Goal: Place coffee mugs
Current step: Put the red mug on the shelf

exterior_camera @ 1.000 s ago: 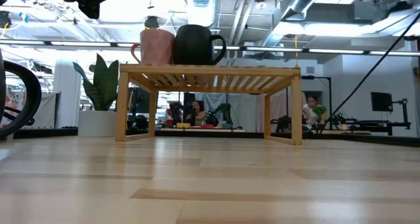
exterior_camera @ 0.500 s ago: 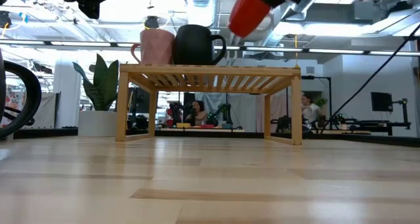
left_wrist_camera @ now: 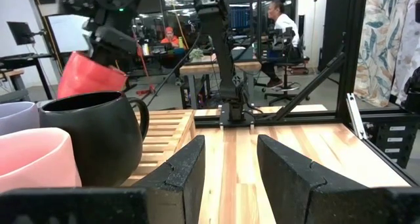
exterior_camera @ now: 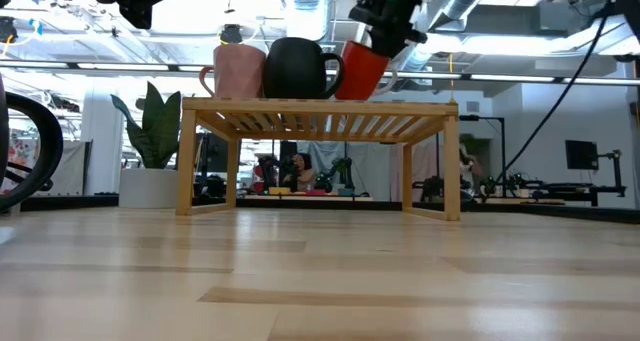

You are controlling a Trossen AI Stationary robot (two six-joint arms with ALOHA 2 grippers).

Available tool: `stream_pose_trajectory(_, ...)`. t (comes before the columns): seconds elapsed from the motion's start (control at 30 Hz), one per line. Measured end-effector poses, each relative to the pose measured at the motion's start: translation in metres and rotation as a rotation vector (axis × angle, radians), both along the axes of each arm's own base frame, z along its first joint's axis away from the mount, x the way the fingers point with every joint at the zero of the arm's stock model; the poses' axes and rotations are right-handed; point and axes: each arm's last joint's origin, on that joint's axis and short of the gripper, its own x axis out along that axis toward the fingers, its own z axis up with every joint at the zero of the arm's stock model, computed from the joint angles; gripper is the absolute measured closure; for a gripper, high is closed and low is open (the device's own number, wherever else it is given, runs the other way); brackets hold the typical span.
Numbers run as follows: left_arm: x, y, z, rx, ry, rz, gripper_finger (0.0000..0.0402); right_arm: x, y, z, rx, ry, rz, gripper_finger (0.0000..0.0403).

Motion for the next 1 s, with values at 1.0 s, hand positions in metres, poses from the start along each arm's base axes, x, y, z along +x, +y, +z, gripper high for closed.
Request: stream_pose_trajectory(1.0,0.0,0.0,0.0,-0.007,0.001,-0.003,0.0276,0.01,-0.015,-0.024,0.136,0.067,0.026,0.0351)
